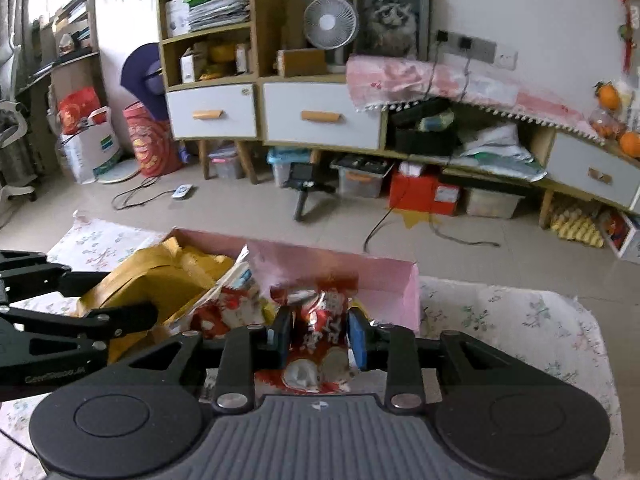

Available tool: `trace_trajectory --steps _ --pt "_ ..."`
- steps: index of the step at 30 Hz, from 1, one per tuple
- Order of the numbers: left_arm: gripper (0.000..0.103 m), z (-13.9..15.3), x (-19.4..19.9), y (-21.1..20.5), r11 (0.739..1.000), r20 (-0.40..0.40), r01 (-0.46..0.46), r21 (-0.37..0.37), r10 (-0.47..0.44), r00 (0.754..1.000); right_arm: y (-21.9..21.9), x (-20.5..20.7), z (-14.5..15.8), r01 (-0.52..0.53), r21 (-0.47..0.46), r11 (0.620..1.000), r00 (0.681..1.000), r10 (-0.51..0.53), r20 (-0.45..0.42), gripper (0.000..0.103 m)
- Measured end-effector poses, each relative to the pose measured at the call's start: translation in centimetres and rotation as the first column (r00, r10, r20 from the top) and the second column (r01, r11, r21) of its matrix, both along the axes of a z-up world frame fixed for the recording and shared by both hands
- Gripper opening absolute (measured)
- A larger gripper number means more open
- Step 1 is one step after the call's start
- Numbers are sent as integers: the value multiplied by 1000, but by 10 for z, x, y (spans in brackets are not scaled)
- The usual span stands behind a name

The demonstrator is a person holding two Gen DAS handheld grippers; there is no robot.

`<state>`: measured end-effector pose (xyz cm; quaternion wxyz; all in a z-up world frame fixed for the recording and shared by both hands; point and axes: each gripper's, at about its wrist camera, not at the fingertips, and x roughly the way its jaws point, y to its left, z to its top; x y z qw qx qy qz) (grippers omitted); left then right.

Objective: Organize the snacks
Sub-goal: 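Carry the yellow bag and red chip bag into the box and open both tools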

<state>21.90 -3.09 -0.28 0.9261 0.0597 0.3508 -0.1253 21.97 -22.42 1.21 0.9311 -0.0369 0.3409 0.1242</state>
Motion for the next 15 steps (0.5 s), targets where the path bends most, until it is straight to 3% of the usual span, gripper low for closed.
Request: trace_trajectory --steps 2,6,15 --pt "80 3 -4 1 1000 11 -8 -6 8 1000 -2 -3 2 20 1 1000 1000 -20 17 38" --pt "89 14 -15 0 1000 18 -18 10 18 1000 -10 -10 10 43 25 999 999 -43 18 40" --pt "95 39 -58 2 999 13 -39 3 39 999 -15 -44 36 75 14 997 997 -75 25 66"
